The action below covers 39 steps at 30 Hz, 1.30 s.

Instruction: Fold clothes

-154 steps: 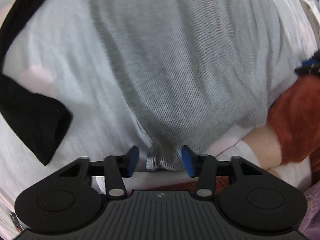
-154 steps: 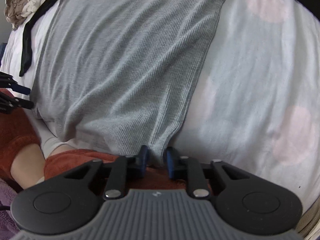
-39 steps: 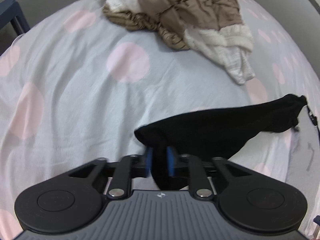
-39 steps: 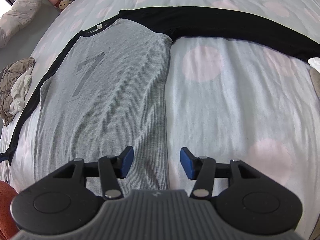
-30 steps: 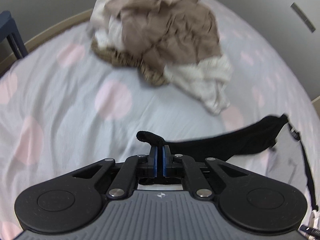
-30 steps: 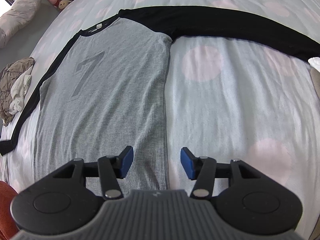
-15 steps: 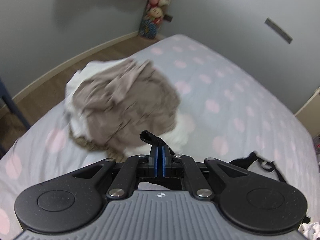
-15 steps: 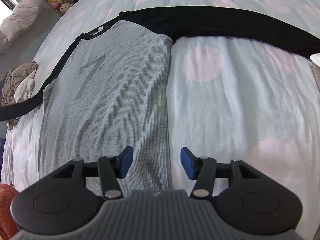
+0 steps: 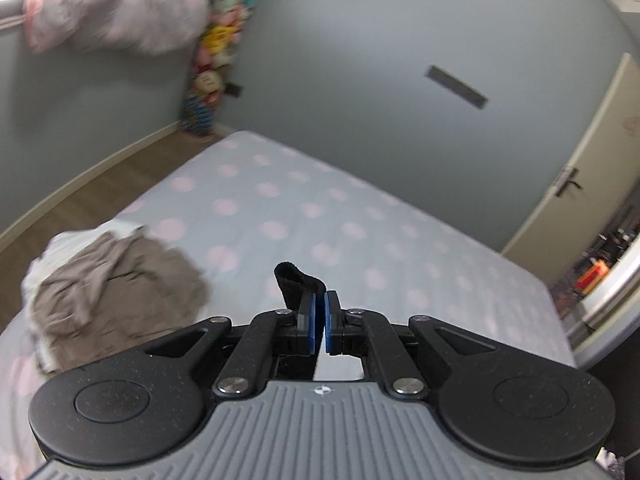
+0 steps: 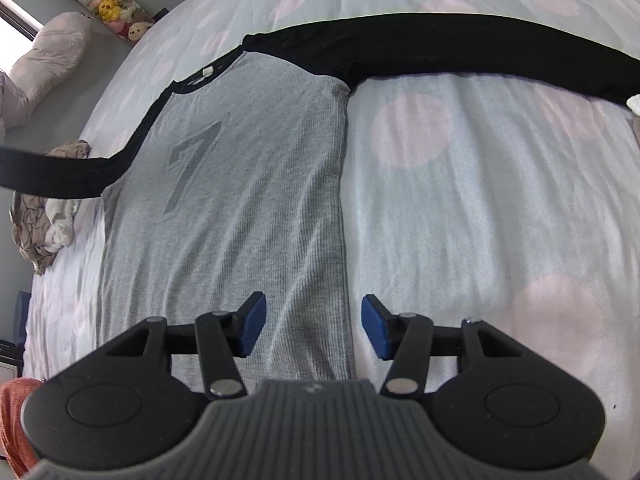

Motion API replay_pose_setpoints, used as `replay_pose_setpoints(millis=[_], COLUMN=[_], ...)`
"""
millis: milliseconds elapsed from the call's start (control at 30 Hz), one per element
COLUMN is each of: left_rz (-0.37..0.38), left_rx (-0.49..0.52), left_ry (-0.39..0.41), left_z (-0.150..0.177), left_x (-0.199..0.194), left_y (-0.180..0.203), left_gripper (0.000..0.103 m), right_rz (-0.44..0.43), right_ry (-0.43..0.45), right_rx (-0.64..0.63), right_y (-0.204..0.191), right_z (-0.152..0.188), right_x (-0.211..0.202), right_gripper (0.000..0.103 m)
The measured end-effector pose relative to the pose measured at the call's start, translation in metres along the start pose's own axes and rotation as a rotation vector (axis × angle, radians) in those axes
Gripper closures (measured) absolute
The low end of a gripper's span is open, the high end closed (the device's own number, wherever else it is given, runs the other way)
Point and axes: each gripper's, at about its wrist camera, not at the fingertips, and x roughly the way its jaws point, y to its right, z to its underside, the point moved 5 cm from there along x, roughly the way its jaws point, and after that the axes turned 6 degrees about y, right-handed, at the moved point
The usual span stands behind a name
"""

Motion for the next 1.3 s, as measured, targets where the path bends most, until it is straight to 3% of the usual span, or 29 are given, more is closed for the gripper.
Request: replay_pose_setpoints(millis=[267, 467, 900, 1133, 1300], left_rz=[0.134, 0.232, 0.334, 0.369, 0.394], left_rx=[0.135, 0.179, 0.208, 0.223, 0.259], left_ry=[-0.064, -0.178, -0.485, -0.597, -0.603], left_z=[0.012, 0.068, 0.215, 0.266, 0.277], left_x=[0.038, 0.091, 0.23, 0.275, 0.272], left_y=[0.12, 0.189, 0.239, 0.25, 0.245], left_gripper=[0.101, 0.101, 0.101, 0.1, 0.098], right_rz=[-0.016, -0.044, -0.051, -0.017, 0.014], right_ry=[0.013, 0.042, 0.062, 0.089, 0.107], right_rx=[0.012, 0.037, 0.055, 0.056, 0.043], right_y=[0.002, 0.005, 0.01, 0.016, 0.017], right_z=[0.0, 0.0, -0.005, -0.011, -0.012], right_x=[-0.004, -0.01, -0.004, 0.004, 0.005], right_gripper=[0.047, 0.046, 0.045, 0.045, 0.045])
